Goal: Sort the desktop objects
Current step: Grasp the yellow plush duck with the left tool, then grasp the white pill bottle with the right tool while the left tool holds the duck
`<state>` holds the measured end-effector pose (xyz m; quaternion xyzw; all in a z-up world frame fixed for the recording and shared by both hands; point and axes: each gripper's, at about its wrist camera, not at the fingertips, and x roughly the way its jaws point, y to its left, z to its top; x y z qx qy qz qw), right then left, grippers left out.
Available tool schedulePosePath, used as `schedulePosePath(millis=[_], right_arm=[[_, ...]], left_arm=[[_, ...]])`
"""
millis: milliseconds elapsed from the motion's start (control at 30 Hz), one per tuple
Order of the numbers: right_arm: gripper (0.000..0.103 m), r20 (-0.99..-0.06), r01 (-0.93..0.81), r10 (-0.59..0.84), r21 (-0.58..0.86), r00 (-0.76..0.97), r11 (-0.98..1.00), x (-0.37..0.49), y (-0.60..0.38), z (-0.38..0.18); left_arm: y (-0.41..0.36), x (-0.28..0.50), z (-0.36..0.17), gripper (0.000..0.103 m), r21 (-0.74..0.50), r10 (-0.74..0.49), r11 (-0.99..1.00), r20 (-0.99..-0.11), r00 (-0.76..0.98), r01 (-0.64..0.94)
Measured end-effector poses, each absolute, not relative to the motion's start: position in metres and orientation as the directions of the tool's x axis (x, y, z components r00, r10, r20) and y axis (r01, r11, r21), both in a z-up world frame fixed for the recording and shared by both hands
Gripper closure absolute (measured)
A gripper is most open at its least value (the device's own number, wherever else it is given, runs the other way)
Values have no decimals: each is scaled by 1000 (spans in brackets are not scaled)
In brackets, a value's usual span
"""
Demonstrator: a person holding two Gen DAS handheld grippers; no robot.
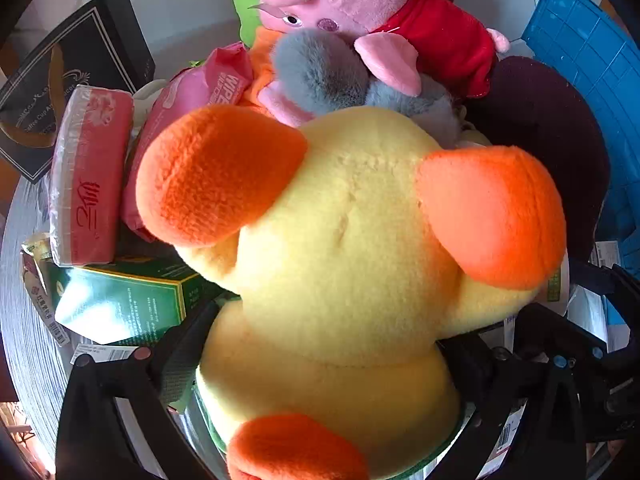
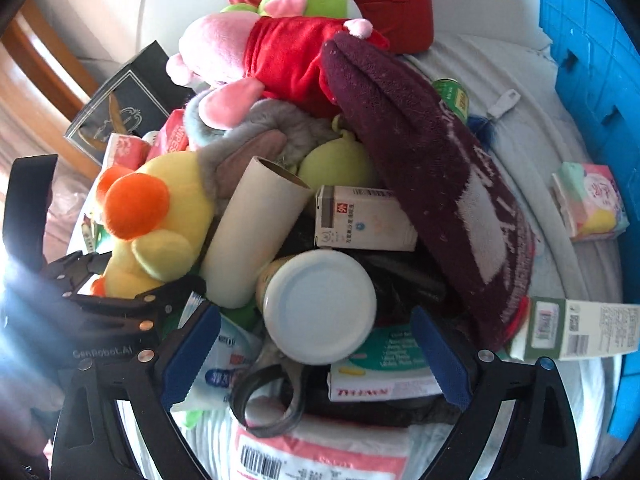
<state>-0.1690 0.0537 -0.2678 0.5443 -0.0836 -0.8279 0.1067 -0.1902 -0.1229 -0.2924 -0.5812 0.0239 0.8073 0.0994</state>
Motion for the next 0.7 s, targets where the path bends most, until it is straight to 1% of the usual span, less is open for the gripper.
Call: schedulePosePath(millis=[200, 233, 267, 300, 367, 433, 567, 700], right_arm=[[14, -893, 66, -274, 269, -356, -961, -178, 52, -283], [17, -893, 60, -276, 273, -355, -960, -179, 52, -285], [24, -894, 56, -278, 276, -353, -960, -180, 51, -286], [28, -895, 58, -280, 277, -348, -959, -181, 50, -288], [41, -894, 74, -291, 283, -341, -956, -182, 46, -289], [43, -894, 81, -288, 277, -344, -957, -183, 43, -287], [46, -887, 84, -305, 294, -347, -952, -182, 45, -283], [49, -881, 95, -313, 299, -355, -949, -180, 45, -275]], left_arm=[[-124, -192, -298, 0, -97, 155, -976, -941, -301, -197], [-124, -192, -299, 0, -102, 158, -975, -941, -298, -197], [-124, -193, -300, 0, -104, 161, -975, -941, -297, -198], [-124, -193, -300, 0, -106, 163, -974, -941, -297, -199], [-124, -193, -302, 0, -108, 164, -975, -941, -297, -196], [-124, -192, -302, 1, -115, 171, -974, -940, -297, -196], [-123, -187, -299, 13, -124, 184, -971, -935, -303, -204], [-125, -182, -294, 21, -150, 207, -969, -928, -311, -196]])
